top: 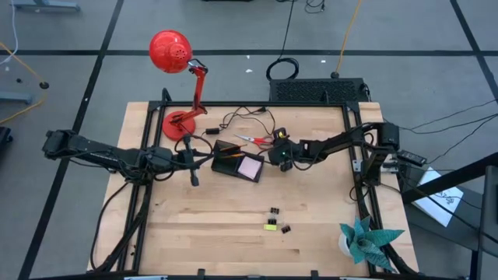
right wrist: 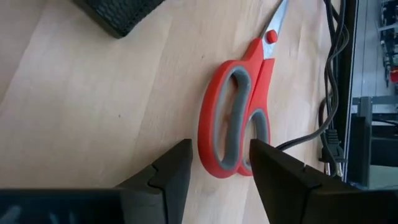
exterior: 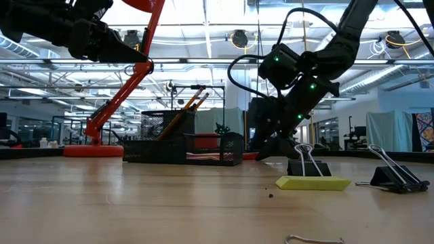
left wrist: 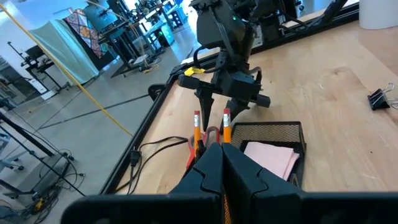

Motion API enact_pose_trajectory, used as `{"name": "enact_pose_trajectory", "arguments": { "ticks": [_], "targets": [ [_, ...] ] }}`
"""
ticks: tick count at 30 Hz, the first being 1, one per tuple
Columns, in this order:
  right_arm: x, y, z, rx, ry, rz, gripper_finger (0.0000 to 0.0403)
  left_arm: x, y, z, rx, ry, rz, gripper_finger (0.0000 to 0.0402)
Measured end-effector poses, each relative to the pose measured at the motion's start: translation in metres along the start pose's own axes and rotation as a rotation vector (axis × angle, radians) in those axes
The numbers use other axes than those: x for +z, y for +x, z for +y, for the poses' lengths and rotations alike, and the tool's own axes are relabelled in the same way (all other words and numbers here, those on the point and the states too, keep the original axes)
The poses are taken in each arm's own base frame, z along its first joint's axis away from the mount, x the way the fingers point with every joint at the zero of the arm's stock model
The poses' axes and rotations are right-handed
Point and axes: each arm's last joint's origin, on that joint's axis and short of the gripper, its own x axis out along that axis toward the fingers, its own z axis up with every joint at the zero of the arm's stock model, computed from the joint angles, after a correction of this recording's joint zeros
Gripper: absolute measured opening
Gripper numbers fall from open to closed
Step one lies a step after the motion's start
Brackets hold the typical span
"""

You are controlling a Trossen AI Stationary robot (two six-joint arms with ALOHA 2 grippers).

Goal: Pick and place office supplies into organizer
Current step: Put the orange scissors into the desk organizer

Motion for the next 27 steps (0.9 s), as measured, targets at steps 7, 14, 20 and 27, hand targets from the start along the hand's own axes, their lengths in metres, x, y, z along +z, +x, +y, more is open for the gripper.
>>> {"name": "enact_pose_trajectory", "arguments": {
  "ticks": [7, 14, 20, 27],
  "targets": [
    [-0.006, 0.007, 0.0, 0.045, 0.039, -0.013, 0.0145, 0.0, 0.0, 0.0, 0.0, -0.003, 0.0, 0.0008],
    [-0.006, 0.007, 0.001, 0.071, 0.029, -0.02, 0.0084, 0.0, 0.0, 0.0, 0.0, -0.004, 0.0, 0.0008],
    [-0.007, 0.006, 0.0, 0.019, 0.006, 0.031, 0.0018, 0.0, 0.0, 0.0, 0.0, -0.01, -0.001, 0.0008],
    [-0.004, -0.009, -0.009, -0.076, -0.007, 0.075, 0.0019, 0.0, 0.0, 0.0, 0.0, -0.031, -0.001, 0.0008]
  ]
}}
